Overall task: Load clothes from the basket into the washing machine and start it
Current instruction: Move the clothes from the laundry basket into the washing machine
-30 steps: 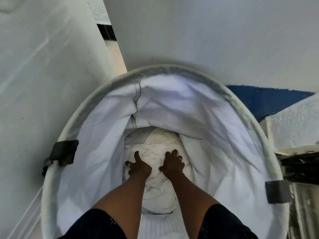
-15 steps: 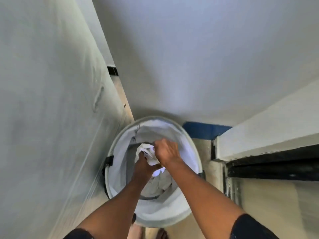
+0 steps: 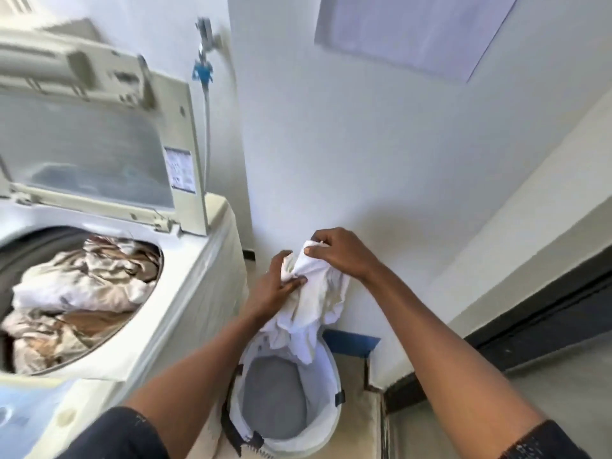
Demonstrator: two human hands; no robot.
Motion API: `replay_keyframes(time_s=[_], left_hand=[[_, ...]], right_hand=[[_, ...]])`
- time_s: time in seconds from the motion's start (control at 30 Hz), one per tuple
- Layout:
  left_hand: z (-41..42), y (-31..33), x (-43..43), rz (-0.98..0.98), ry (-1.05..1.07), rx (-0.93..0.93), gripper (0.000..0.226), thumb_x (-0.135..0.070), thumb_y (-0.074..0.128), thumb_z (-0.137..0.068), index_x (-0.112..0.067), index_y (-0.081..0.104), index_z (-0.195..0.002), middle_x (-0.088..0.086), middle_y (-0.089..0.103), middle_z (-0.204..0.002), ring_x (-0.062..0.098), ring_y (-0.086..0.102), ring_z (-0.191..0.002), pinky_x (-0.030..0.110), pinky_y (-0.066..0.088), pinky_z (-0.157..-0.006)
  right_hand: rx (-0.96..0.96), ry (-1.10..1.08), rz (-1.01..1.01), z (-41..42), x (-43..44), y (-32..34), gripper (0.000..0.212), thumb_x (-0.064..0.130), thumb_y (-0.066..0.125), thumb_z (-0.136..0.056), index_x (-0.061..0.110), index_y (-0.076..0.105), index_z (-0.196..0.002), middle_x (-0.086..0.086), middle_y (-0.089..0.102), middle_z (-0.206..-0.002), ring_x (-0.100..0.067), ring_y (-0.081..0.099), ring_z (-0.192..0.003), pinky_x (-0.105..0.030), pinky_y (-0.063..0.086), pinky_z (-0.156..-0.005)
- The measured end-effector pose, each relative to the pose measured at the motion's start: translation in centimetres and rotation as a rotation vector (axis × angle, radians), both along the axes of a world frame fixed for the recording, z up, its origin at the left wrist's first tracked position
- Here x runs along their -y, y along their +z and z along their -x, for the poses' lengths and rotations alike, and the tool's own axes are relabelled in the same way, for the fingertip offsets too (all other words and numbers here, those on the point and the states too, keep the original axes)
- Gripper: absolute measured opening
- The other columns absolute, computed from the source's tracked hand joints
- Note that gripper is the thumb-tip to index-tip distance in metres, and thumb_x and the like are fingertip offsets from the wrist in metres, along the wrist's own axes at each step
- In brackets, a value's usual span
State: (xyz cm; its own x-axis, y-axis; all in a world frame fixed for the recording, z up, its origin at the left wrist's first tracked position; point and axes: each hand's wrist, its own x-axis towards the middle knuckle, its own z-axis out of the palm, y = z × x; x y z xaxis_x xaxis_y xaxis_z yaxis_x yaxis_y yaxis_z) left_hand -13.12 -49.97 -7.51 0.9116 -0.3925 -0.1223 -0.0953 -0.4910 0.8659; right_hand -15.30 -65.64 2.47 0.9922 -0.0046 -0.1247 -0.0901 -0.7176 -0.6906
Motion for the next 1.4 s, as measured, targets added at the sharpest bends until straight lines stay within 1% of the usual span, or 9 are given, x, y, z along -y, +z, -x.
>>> replay_keyframes(time_s=[0.23, 0.37, 0.47, 0.67, 0.73, 0.87, 1.1, 1.23, 1.4], left_hand=[[-2.9, 13.0, -6.0, -0.127, 0.008, 0.132, 0.069, -0.047, 0.079, -0.067, -0.018, 0.057, -0.125, 0.000, 0.065, -0.111, 0.017, 0.058, -0.106, 0.025, 0.041, -0.085], [-3.2, 17.0, -9.3, -0.105, 0.237, 0.240, 0.033, -0.043, 0.052, -0.092, -0.012, 0.062, -0.090, 0.018, 0.068, -0.104, 0.029, 0.061, -0.102, 0.032, 0.041, -0.081], [-4.3, 17.6, -12.0, -0.131, 0.349, 0.247, 0.043, -0.044, 0.035, -0.099, -0.008, 0.056, -0.089, 0.023, 0.066, -0.100, 0.034, 0.062, -0.095, 0.032, 0.040, -0.068], [-3.0, 19.1, -14.0, 0.452, 0.337, -0.342, 0.054, -0.061, 0.023, -0.095, -0.015, 0.052, -0.103, 0.010, 0.057, -0.090, 0.024, 0.056, -0.079, 0.036, 0.046, -0.069], [-1.5, 19.1, -14.1, 0.304, 0.191, -0.476, 0.050, -0.057, 0.025, -0.097, -0.016, 0.054, -0.094, 0.006, 0.059, -0.089, 0.020, 0.057, -0.077, 0.040, 0.050, -0.072], [-0.5, 18.4, -13.8, -0.172, 0.071, -0.245, 0.050, -0.055, 0.027, -0.097, -0.011, 0.046, -0.112, 0.009, 0.059, -0.104, 0.024, 0.062, -0.076, 0.039, 0.055, -0.067], [-1.8, 23.7, -13.4, 0.468, 0.072, -0.095, 0.041, -0.044, 0.031, -0.101, -0.008, 0.049, -0.113, 0.010, 0.058, -0.096, 0.021, 0.061, -0.081, 0.037, 0.055, -0.070], [-2.8, 28.0, -18.1, 0.557, 0.058, 0.074, 0.051, -0.047, 0.035, -0.098, -0.004, 0.045, -0.124, 0.012, 0.057, -0.100, 0.021, 0.062, -0.082, 0.035, 0.057, -0.065], [-4.2, 31.9, -28.7, 0.740, -0.064, 0.088, 0.031, -0.043, 0.041, -0.097, -0.018, 0.043, -0.115, -0.004, 0.057, -0.105, 0.012, 0.063, -0.086, 0.027, 0.054, -0.074]], right_hand=[[-0.104, 0.060, 0.484, 2.6, 2.9, 11.3, 0.088, 0.035, 0.083, -0.064, 0.036, 0.036, -0.139, -0.004, 0.055, -0.129, -0.025, 0.053, -0.117, -0.033, 0.046, -0.090], [0.016, -0.062, 0.680, 3.8, 4.4, 12.6, 0.029, 0.043, 0.063, -0.083, 0.033, 0.063, -0.111, -0.003, 0.062, -0.118, -0.025, 0.057, -0.112, -0.032, 0.045, -0.079], [0.108, -0.117, 0.465, 4.3, 3.9, 13.3, 0.030, 0.039, 0.060, -0.089, 0.013, 0.072, -0.095, -0.014, 0.067, -0.099, -0.026, 0.062, -0.096, -0.029, 0.041, -0.069], [0.152, -0.207, 0.407, 4.1, 1.2, 13.4, 0.023, 0.029, 0.057, -0.090, 0.016, 0.065, -0.073, -0.016, 0.067, -0.095, -0.029, 0.061, -0.094, -0.031, 0.044, -0.073], [0.155, -0.193, 0.347, 3.7, 0.2, 13.8, 0.030, 0.024, 0.055, -0.091, 0.017, 0.055, -0.062, -0.016, 0.063, -0.086, -0.026, 0.058, -0.087, -0.030, 0.037, -0.065], [0.056, -0.084, 0.470, 3.5, -2.7, 13.9, 0.022, 0.022, 0.054, -0.092, 0.007, 0.068, -0.084, -0.021, 0.064, -0.107, -0.034, 0.060, -0.104, -0.031, 0.040, -0.075], [0.202, 0.015, 0.249, 2.0, -13.5, 19.0, 0.037, 0.006, 0.058, -0.086, 0.005, 0.060, -0.122, -0.014, 0.058, -0.129, -0.029, 0.053, -0.120, -0.029, 0.042, -0.094], [0.214, 0.087, 0.497, -0.4, -20.9, 22.7, 0.013, 0.005, 0.056, -0.083, 0.000, 0.060, -0.071, -0.014, 0.056, -0.075, -0.023, 0.051, -0.081, -0.023, 0.033, -0.054], [0.571, -0.048, 0.559, -3.0, -29.4, 30.1, 0.024, 0.007, 0.054, -0.087, -0.005, 0.067, -0.103, -0.028, 0.063, -0.114, -0.034, 0.060, -0.108, -0.031, 0.040, -0.075]])
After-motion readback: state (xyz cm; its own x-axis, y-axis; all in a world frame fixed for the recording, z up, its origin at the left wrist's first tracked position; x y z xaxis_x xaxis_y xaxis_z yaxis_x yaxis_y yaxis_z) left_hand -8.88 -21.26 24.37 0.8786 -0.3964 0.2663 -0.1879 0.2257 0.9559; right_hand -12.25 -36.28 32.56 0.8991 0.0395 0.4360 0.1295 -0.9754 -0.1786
